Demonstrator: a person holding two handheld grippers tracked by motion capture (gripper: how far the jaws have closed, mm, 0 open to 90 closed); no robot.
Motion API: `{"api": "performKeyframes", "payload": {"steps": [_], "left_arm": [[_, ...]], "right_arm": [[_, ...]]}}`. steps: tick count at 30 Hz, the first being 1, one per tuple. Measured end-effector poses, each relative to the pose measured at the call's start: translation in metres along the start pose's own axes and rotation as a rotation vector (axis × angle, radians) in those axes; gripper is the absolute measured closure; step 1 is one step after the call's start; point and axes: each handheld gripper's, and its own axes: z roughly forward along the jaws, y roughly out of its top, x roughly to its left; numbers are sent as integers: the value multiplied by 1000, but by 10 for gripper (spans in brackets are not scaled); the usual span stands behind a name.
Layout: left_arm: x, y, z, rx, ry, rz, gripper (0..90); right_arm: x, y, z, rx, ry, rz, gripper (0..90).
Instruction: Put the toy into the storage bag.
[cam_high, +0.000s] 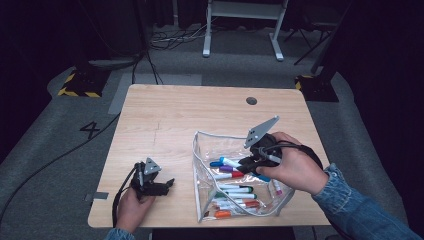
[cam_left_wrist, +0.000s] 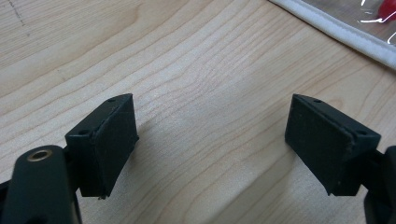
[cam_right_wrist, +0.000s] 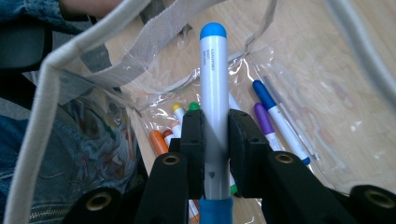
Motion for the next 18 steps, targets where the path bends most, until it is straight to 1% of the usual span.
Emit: {"api": "performKeyframes", "payload": {"steps": [4,6,12,13,18], "left_arm": [[0,0,0,0,0,1,171],[0,0,0,0,1,1,171],[0,0,0,0,0,0,171],[0,0,0,0,1,0,171],[0,0,0,0,1,0,171]], "right_arm": [[-2,-1,14,35,17,5,768],[-2,-1,23,61,24,4,768],[1,-4,47,157,48,-2,768],[1,-5,49,177,52,-5,769],[4,-7,65,244,64,-28,768]]}}
